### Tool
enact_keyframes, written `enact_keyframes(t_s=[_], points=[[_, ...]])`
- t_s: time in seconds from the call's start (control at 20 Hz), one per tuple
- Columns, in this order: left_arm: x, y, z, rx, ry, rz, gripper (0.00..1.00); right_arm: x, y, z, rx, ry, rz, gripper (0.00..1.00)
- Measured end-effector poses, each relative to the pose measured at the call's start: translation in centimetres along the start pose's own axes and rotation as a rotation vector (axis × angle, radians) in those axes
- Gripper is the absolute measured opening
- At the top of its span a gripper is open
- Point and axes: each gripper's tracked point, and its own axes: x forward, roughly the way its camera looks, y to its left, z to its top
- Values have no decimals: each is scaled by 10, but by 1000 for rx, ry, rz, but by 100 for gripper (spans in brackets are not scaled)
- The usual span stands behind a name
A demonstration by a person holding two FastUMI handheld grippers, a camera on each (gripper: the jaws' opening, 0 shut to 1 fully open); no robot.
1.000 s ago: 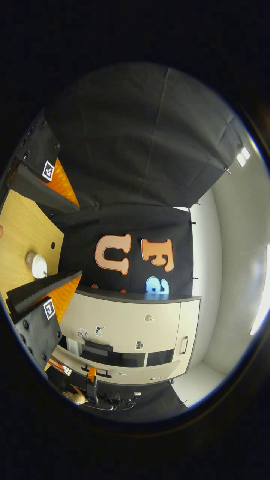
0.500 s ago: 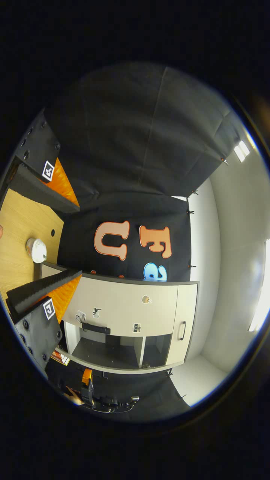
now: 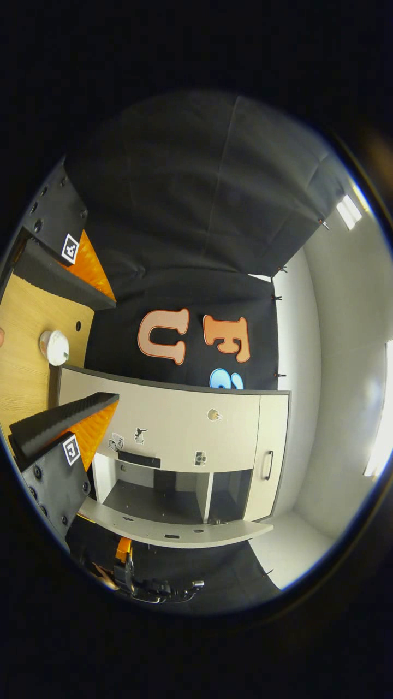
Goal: Open the right door of the double-door shoe cabinet with the right hand, and open the left door with the left hand.
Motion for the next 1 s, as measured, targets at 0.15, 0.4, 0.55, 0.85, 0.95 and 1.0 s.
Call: enact_keyframes(t_s=[0.15, 0.4, 0.55, 0.85, 0.95, 1.0], points=[[4, -19, -1, 5, 0, -18, 97, -2, -11, 0, -11, 1, -19, 0], [15, -52, -4, -4, 3, -51, 97, -4, -35, 0, -39, 5, -88, 0], [19, -69, -6, -8, 9, -66, 97, -5, -41, 0, -22, 14, -93, 0], [14, -95, -8, 7, 15, -78, 97, -5, -43, 1, -10, 18, -59, 0], [13, -100, -9, 8, 18, -74, 96, -6, -46, 1, -3, 18, -56, 0], [12, -102, -8, 10, 18, -72, 97, -6, -47, 1, 2, 17, -55, 0]])
